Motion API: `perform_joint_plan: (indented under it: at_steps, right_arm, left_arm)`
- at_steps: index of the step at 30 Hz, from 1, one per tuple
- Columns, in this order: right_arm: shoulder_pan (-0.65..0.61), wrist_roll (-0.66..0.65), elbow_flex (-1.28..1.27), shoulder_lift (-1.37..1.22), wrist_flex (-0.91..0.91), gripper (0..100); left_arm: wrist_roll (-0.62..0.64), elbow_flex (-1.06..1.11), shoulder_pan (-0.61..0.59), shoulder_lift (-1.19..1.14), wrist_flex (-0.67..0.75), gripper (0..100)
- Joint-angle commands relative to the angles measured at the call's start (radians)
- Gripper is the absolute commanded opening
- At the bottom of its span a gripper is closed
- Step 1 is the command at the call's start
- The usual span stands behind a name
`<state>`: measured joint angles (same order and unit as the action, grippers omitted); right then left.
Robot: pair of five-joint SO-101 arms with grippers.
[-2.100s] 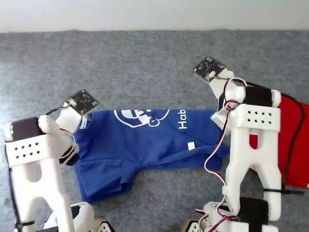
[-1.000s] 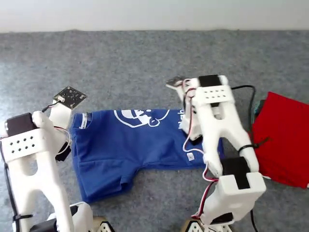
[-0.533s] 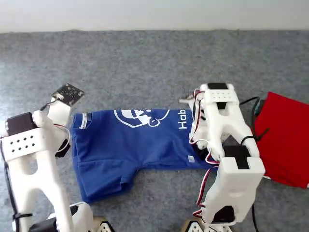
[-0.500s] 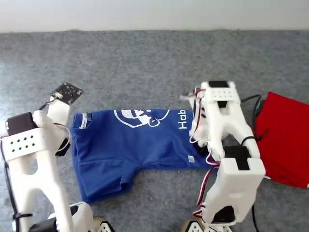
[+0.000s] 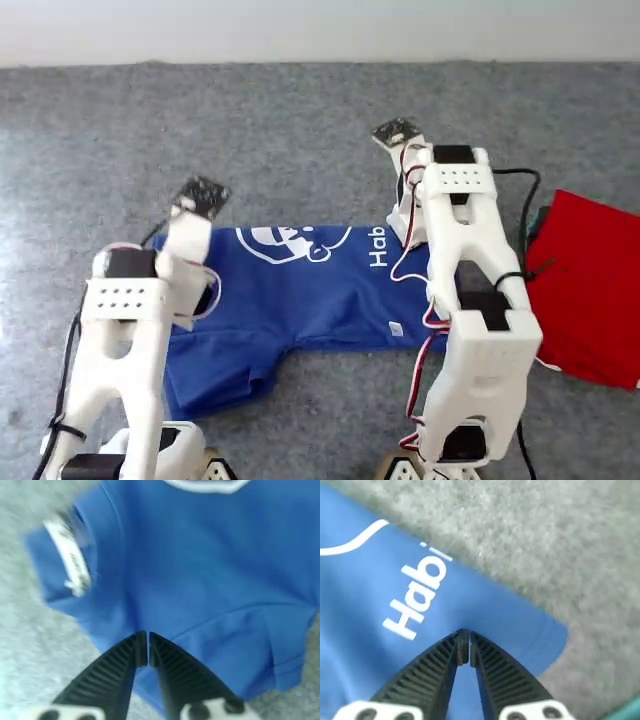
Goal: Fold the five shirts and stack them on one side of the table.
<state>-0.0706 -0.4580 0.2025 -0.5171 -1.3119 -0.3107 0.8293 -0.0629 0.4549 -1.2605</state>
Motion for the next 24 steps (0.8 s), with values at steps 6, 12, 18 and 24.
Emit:
perform_joint_plan:
  at_steps: [6,12,18,24]
  right_arm:
    - [0.125,-0.023,0.041,-0.073,0.176,1.1]
    - [0.122,-0.046,0.155,-0.074,0.076,1.1]
    - [0.051,-0.044,0.367,-0.074,-0.183,1.1]
    - [-0.085,-0.041,0.591,-0.073,-0.489,1.1]
  left_arm:
    - [-0.031,0.171,0.011,-0.002,0.112,2]
    - [-0.043,0.139,-0.118,0.002,0.11,2]
    - [-0.044,-0.051,-0.176,0.009,-0.031,1]
    - [-0.044,-0.34,-0.344,0.009,-0.192,1]
